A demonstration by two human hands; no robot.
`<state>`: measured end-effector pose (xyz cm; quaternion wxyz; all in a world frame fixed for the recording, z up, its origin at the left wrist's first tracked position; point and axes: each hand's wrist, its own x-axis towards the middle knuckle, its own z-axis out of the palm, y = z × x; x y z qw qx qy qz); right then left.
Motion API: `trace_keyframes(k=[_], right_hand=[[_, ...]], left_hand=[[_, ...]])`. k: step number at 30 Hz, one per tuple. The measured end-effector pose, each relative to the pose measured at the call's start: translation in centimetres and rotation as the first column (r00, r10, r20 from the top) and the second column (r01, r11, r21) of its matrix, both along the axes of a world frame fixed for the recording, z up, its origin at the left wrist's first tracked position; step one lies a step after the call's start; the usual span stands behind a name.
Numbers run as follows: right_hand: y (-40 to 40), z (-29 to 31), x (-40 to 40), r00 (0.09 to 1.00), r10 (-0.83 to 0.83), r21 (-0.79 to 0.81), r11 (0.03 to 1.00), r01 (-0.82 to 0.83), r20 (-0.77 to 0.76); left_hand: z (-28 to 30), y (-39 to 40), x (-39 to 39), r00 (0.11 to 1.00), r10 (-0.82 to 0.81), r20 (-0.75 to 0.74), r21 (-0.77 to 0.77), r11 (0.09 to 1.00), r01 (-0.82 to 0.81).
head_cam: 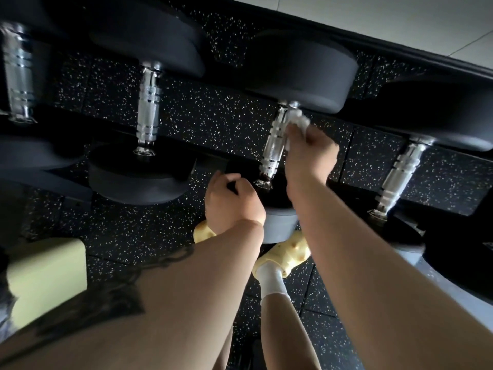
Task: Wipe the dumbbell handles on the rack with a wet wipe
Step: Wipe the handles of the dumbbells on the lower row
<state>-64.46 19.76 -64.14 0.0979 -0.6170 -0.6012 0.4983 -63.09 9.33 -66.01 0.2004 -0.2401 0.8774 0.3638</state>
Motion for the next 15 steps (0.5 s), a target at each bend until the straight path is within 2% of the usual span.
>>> trace_keyframes(k=[3,6,8,10,12,13,15], right_hand=[[-1.4,-0.1,0.6,0.992,0.124,0.295,0.949,-0.112,-0.023],[-1.7,-0.5,-1.7,0.993,0.116,0.396,0.913,-0.101,-0.015],[-1.9,-0.7,-2.6,0.988,0.136,0.442,0.884,-0.154,0.073],[-2.2,-0.8,-2.4,0.976,0.136,0.465,0.862,-0.201,0.17],[-2.5,-0.5,-1.2,0.989,0.078,0.484,0.865,-0.13,0.128],[-2.4,-0.2,-0.7,0.996,0.024,0.444,0.894,-0.061,0.089],[-1.5,-0.5,-0.2,0.993,-0.061,0.229,0.973,0.037,0.097]], left_hand=[[0.1,0.0,0.0,1.0,-0.011,0.007,-0.01,1.0,0.011],[0.2,-0.1,-0.1,1.0,-0.015,0.008,-0.016,1.0,0.015],[0.1,-0.1,-0.2,1.0,-0.008,0.022,-0.01,1.0,0.008],[0.0,-0.1,-0.3,0.999,-0.011,0.035,-0.004,1.0,0.011],[0.0,-0.2,-0.1,1.0,-0.018,0.025,-0.003,1.0,0.018],[0.0,-0.2,0.0,1.0,-0.017,0.017,-0.003,1.0,0.017],[0.0,-0.1,0.0,1.0,-0.001,0.01,0.005,1.0,0.001]])
